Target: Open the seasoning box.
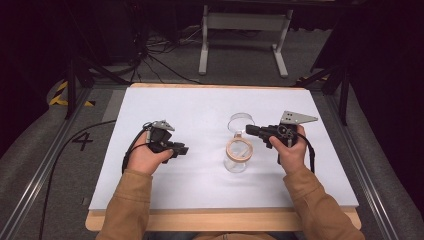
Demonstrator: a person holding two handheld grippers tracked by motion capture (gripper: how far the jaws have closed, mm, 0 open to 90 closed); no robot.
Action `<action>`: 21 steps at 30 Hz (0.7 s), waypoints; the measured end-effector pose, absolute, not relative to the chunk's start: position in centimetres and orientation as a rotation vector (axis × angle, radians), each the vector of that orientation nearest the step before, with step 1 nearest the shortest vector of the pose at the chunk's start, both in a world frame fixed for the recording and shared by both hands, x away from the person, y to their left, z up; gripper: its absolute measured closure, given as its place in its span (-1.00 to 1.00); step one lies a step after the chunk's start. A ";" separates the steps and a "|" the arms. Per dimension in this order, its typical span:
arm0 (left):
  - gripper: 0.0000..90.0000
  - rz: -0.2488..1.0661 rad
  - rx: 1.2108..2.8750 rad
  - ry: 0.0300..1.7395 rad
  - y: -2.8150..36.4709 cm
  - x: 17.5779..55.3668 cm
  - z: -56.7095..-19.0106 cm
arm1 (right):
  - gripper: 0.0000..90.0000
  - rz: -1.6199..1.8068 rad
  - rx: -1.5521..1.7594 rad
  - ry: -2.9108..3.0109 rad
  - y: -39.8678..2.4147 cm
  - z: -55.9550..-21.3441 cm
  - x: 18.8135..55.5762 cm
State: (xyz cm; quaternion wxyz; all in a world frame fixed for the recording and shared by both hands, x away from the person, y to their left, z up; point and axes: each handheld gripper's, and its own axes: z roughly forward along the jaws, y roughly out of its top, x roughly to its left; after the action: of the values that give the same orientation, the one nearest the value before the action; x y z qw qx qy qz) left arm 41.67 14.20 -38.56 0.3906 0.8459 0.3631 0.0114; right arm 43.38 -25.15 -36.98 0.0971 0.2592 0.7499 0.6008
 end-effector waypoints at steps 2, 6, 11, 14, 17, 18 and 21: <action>0.59 0.026 2.151 0.931 14.4 41.6 -38.7 | 1.00 1.780 0.792 2.218 -25.2 -37.2 43.7; 0.60 0.029 2.152 0.936 14.6 41.5 -38.7 | 1.00 1.772 0.818 2.219 -25.3 -37.5 44.1; 0.59 0.024 2.154 0.931 14.4 41.5 -38.7 | 1.00 1.757 0.808 2.217 -25.2 -37.2 43.8; 0.58 0.029 2.159 0.922 14.4 41.6 -38.6 | 1.00 1.753 0.792 2.215 -25.3 -36.8 43.5; 0.57 0.034 2.153 0.921 14.3 41.6 -38.5 | 0.98 1.738 0.774 2.208 -25.4 -36.5 43.3; 0.56 0.038 2.152 0.916 14.3 41.6 -38.4 | 0.91 1.739 0.769 2.204 -25.4 -36.3 43.2; 0.53 0.036 2.150 0.901 14.4 41.6 -38.2 | 0.77 1.710 0.736 2.212 -25.7 -35.5 42.9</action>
State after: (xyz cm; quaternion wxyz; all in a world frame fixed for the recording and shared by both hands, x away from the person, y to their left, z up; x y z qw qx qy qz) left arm 41.56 14.42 -38.18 0.3942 0.8474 0.3553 0.0142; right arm 42.87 -25.74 -35.47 0.1251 0.2525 0.7590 0.5869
